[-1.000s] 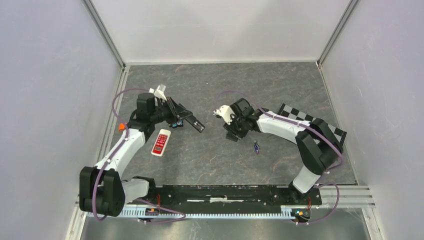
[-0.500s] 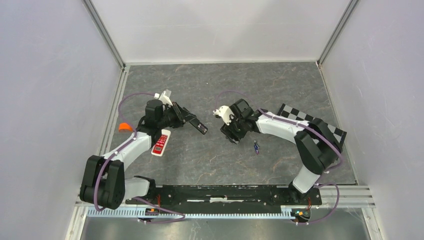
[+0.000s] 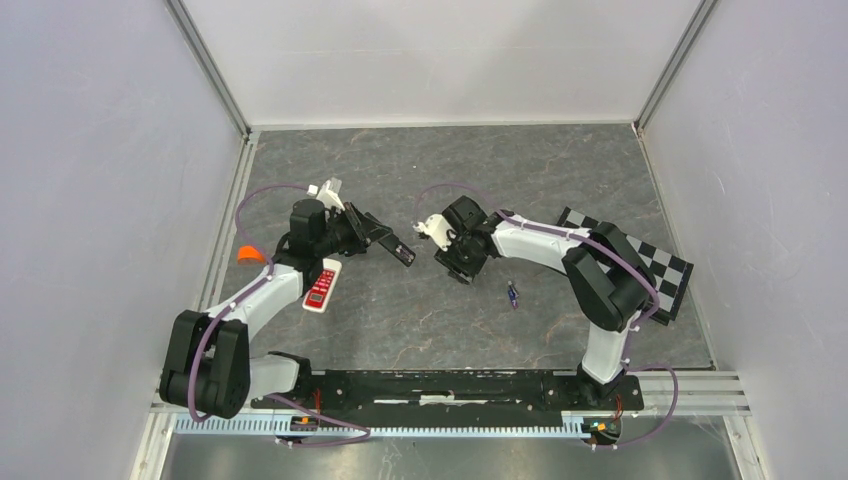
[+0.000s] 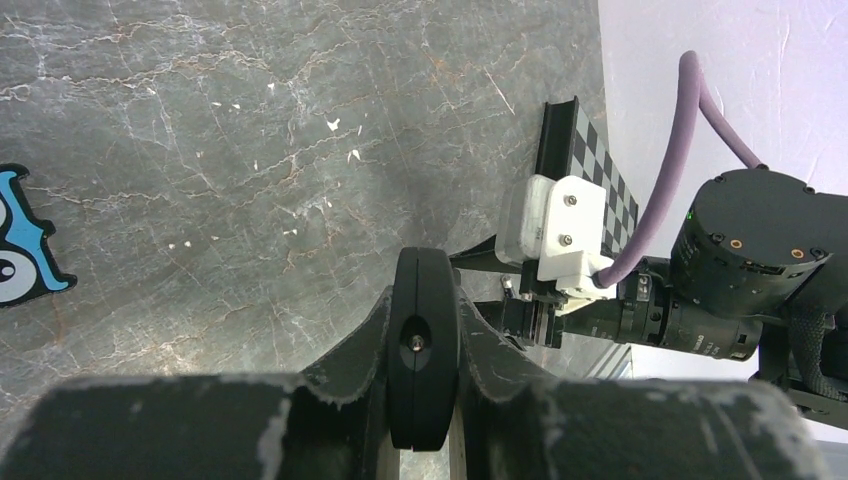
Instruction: Load the batteries into the remote control
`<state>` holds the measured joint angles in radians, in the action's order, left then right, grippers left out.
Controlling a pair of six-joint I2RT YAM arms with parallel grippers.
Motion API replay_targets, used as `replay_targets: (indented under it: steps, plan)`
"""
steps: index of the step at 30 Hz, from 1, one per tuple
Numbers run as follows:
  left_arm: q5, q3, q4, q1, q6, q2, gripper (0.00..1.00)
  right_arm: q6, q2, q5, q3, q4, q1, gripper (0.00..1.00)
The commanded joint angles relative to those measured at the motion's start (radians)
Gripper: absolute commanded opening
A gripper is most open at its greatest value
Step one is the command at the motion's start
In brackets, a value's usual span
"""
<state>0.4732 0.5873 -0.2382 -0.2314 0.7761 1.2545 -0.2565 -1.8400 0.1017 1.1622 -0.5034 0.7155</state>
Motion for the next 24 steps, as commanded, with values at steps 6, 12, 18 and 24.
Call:
replay_targets:
  steps: [6, 12, 18, 24]
  plan:
    - [0.010, -0.018, -0.074, -0.003, -0.036, 0.017, 0.02, 0.024, -0.027, -0.027, -0.001, -0.006, 0.002, 0.33]
    - [0.015, -0.025, -0.093, -0.015, -0.024, 0.033, 0.02, 0.053, 0.022, 0.031, -0.008, 0.028, 0.002, 0.35]
    - [0.006, -0.028, -0.093, -0.022, -0.024, 0.035, 0.02, 0.105, 0.031, 0.012, 0.030, -0.033, 0.002, 0.38]
    - [0.001, -0.031, -0.105, -0.035, -0.020, 0.053, 0.02, 0.162, 0.056, 0.006, 0.021, -0.073, 0.002, 0.38]
